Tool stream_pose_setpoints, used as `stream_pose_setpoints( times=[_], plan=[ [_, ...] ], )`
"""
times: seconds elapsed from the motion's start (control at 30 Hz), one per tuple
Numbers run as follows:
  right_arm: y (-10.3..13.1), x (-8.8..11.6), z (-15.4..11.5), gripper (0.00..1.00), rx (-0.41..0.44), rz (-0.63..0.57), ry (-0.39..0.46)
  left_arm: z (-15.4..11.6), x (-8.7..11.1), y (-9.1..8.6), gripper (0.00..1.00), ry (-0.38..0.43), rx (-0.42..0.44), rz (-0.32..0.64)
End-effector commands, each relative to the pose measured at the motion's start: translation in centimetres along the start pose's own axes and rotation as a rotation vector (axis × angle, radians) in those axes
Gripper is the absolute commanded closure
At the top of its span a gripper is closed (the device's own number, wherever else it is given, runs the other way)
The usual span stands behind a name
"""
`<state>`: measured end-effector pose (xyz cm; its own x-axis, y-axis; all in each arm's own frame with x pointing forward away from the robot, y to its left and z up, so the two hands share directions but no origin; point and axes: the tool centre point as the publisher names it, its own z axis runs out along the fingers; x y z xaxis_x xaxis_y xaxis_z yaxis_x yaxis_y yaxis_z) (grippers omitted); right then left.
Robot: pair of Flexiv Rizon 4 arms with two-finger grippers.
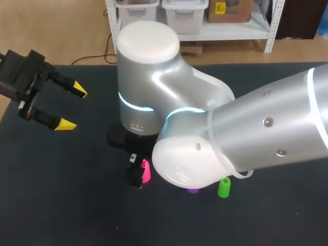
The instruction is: Pick up and stack the cylinders on the red base in this order: pink,purple,orange,green
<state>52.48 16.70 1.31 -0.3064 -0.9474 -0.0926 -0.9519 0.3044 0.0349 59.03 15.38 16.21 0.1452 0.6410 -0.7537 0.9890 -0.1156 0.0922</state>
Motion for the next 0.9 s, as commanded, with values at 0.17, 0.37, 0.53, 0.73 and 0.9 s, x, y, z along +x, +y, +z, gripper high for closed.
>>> stream_pose_setpoints(
  times=[0.17,0.37,0.53,0.73,0.9],
  plan=[
    [0.07,0.22,0.11,0.0,0.019,0.004,0.004,0.05,0.12,-0.09,0.0,-0.003,-0.004,0.004],
    [-0.18,0.25,0.14,1.0,0.049,0.015,0.028,0.05,0.12,-0.09,0.0,-0.003,-0.004,0.004],
    [-0.41,0.2,-0.1,1.0,0.06,0.017,0.028,0.05,0.12,-0.09,0.0,-0.003,-0.004,0.004],
    [-0.46,0.12,-0.19,1.0,0.06,0.015,0.027,0.05,0.12,-0.09,0.0,-0.003,-0.004,0.004],
    [-0.37,0.18,-0.15,1.0,0.051,0.019,0.025,0.05,0.12,-0.09,0.0,-0.003,-0.004,0.004]
  ],
)
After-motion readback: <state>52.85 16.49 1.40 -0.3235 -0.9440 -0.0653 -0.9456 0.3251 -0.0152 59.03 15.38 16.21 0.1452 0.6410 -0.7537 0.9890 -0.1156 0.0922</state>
